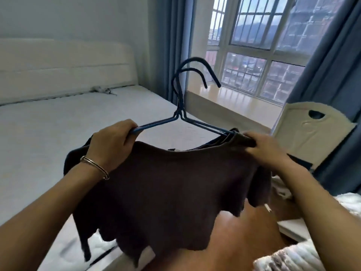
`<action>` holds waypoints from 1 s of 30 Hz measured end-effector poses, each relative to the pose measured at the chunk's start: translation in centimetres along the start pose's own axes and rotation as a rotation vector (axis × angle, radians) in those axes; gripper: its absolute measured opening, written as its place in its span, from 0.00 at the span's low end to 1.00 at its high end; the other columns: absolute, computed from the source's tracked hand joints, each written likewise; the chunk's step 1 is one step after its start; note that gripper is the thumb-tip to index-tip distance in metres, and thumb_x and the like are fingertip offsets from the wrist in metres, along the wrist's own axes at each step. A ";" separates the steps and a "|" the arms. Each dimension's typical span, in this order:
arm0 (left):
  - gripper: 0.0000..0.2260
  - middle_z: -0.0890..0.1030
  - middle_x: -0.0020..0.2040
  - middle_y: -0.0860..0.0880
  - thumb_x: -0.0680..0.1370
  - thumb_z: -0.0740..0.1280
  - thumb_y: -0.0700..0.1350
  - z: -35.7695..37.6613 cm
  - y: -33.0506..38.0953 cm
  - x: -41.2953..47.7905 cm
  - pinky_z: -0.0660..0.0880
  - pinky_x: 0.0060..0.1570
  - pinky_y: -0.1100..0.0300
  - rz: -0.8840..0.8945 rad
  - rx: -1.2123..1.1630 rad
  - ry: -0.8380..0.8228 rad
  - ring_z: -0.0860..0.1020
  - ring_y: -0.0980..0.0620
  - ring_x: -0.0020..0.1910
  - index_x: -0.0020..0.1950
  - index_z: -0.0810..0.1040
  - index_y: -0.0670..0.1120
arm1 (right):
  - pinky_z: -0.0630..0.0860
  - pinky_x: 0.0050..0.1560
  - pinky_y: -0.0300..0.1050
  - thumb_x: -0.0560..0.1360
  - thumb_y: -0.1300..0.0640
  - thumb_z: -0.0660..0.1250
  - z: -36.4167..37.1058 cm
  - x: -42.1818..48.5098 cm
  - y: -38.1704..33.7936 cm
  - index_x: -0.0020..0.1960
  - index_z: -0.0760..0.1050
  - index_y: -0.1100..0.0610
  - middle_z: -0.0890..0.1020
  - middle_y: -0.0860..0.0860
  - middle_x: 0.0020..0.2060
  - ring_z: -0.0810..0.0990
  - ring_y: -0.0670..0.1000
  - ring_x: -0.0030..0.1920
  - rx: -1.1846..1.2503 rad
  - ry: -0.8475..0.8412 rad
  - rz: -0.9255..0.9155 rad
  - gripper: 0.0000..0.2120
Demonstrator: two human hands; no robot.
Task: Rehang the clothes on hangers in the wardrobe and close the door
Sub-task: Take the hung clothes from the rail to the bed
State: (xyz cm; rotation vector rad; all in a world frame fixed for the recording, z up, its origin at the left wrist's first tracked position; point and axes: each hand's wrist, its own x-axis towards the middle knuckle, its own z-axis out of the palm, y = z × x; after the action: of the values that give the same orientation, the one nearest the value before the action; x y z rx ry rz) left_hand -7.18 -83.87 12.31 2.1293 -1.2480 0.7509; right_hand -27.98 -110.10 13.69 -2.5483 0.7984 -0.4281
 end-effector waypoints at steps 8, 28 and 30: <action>0.15 0.74 0.31 0.45 0.75 0.57 0.51 -5.2 -3.3 -1.4 0.65 0.30 0.56 -0.213 0.220 -0.014 0.72 0.43 0.29 0.44 0.76 0.40 | 0.65 0.34 0.45 0.64 0.48 0.63 3.7 8.4 -4.9 0.35 0.73 0.48 0.73 0.46 0.28 0.72 0.49 0.35 0.189 0.003 -0.350 0.04; 0.16 0.78 0.48 0.34 0.80 0.54 0.50 -5.2 -23.5 11.1 0.68 0.39 0.49 -0.402 0.534 0.021 0.76 0.34 0.47 0.52 0.72 0.38 | 0.73 0.46 0.53 0.69 0.45 0.70 11.4 30.7 -21.3 0.45 0.78 0.56 0.79 0.55 0.40 0.76 0.54 0.44 0.294 0.090 -0.530 0.15; 0.16 0.78 0.48 0.34 0.80 0.53 0.51 -3.4 -26.6 13.0 0.69 0.40 0.49 -0.452 0.544 -0.045 0.76 0.35 0.47 0.51 0.71 0.39 | 0.72 0.45 0.51 0.69 0.45 0.70 13.1 34.5 -22.1 0.47 0.79 0.57 0.79 0.55 0.40 0.76 0.54 0.44 0.286 0.052 -0.533 0.15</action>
State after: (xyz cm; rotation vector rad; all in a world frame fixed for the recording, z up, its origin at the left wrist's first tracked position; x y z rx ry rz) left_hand 21.28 -77.99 18.99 2.7385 -0.5678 0.9083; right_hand 14.75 -110.25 18.72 -2.4537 0.0468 -0.7164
